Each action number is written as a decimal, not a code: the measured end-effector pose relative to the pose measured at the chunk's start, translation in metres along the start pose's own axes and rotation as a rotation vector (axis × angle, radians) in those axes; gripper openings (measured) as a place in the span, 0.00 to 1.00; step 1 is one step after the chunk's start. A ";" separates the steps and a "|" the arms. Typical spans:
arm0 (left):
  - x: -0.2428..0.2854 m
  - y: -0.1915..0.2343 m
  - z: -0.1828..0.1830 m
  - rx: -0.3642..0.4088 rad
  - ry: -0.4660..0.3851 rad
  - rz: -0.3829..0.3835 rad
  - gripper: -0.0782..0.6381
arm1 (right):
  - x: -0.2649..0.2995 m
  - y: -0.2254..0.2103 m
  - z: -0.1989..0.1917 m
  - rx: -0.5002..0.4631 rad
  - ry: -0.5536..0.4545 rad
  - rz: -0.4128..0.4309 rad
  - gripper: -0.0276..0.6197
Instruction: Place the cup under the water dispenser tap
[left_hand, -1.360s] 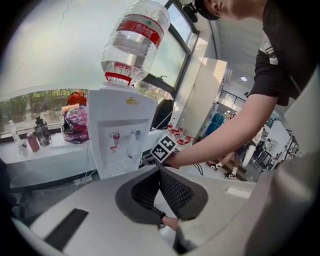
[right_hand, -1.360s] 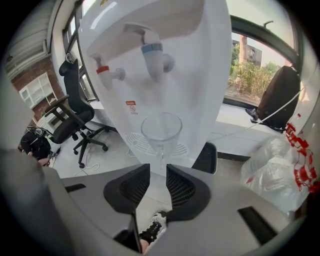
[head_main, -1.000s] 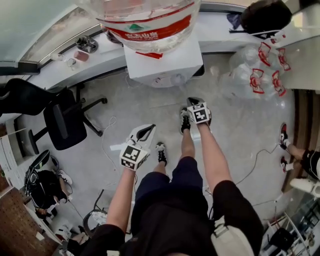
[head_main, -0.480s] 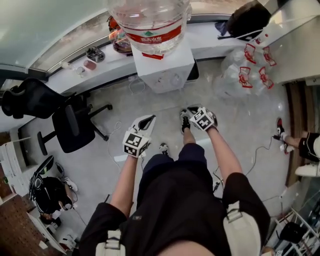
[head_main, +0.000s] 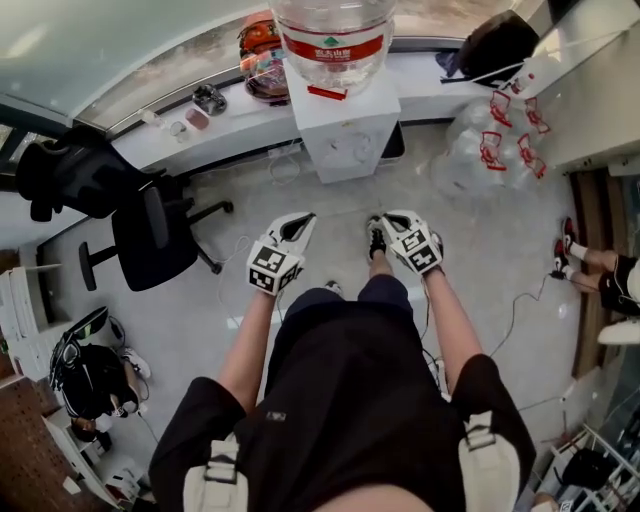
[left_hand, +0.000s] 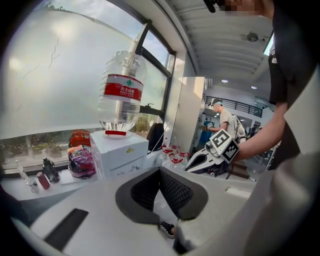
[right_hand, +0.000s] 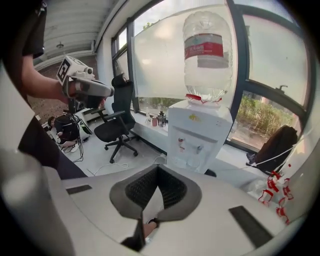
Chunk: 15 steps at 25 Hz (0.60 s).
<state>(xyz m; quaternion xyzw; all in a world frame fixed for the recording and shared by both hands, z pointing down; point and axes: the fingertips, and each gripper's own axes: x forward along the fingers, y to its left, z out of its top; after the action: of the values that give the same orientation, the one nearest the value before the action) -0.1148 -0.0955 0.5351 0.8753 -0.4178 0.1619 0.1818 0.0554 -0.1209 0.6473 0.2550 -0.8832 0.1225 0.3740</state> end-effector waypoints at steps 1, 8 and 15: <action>-0.005 -0.004 -0.002 0.002 -0.005 -0.007 0.11 | -0.008 0.005 0.003 0.000 -0.017 -0.017 0.03; -0.046 -0.018 -0.016 0.000 -0.030 -0.008 0.11 | -0.064 0.041 0.021 0.045 -0.133 -0.115 0.03; -0.062 -0.015 -0.020 -0.001 -0.015 0.003 0.11 | -0.088 0.055 0.031 0.089 -0.192 -0.166 0.03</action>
<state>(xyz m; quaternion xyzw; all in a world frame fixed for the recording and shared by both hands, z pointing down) -0.1427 -0.0358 0.5232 0.8757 -0.4206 0.1555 0.1791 0.0594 -0.0555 0.5608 0.3540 -0.8845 0.1051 0.2851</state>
